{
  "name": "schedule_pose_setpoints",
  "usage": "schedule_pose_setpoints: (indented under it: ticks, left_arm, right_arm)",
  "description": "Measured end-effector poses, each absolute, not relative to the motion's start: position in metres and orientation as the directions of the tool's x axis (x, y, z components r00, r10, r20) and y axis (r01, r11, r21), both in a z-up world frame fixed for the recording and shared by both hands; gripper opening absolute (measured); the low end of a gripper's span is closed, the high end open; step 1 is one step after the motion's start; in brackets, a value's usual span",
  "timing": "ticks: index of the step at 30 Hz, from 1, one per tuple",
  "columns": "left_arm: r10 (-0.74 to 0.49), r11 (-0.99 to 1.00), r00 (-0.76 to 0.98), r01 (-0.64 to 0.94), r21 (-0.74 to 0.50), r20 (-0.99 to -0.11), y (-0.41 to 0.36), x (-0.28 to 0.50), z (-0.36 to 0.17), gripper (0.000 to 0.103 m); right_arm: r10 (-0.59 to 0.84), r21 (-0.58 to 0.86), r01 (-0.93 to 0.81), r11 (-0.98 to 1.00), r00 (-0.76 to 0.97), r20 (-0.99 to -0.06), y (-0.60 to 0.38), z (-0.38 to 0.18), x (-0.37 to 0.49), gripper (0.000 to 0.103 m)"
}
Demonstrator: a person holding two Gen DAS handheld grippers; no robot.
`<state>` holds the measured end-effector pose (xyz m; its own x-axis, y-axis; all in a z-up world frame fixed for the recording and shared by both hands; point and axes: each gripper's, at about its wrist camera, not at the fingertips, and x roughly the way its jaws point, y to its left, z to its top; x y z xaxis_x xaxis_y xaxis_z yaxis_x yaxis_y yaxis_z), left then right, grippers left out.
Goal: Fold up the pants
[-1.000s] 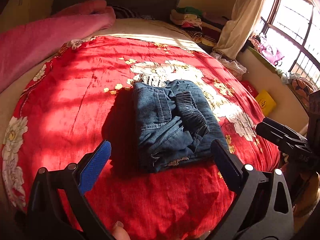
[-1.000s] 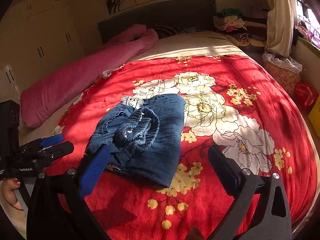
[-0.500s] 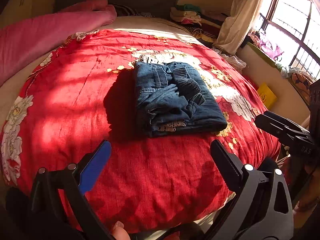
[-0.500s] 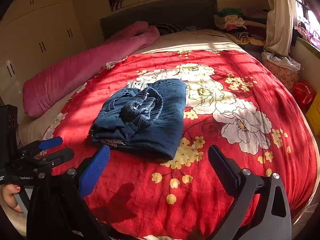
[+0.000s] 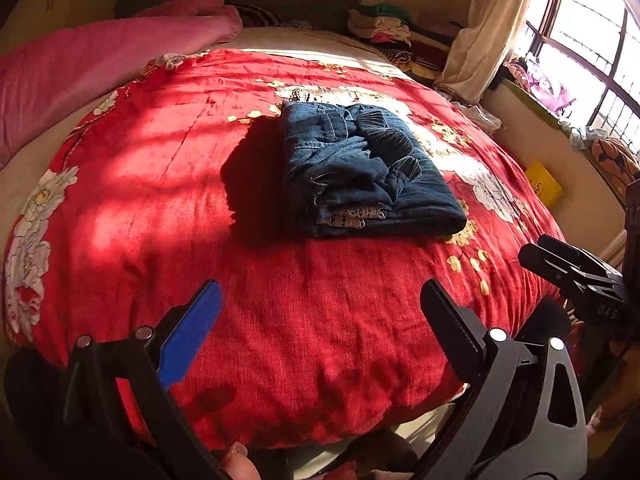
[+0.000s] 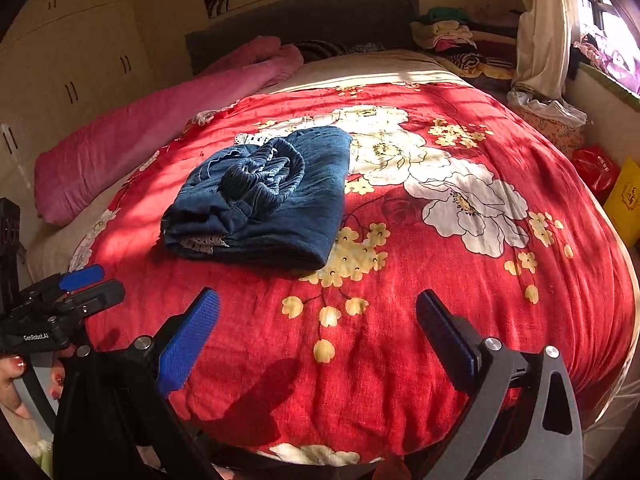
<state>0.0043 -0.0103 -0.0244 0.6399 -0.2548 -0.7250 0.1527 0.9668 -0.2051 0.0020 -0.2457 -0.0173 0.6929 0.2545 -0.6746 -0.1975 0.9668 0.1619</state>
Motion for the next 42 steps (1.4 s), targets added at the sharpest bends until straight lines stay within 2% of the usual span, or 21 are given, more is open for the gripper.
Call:
schedule_pose_setpoints:
  ticks: [9,42]
  left_arm:
    - [-0.255,0.966,0.62,0.128,-0.225,-0.742,-0.011,0.001,-0.042,0.093]
    - [-0.212,0.976,0.64,0.097,-0.197,-0.739,-0.004,-0.001,-0.037,0.093]
  right_arm:
    - [0.248,0.135,-0.215,0.967,0.685,-0.685,-0.234,-0.025,-0.002,0.098]
    - [0.232,0.131,-0.197,0.972,0.677,-0.699,-0.234,-0.029,-0.002,0.098]
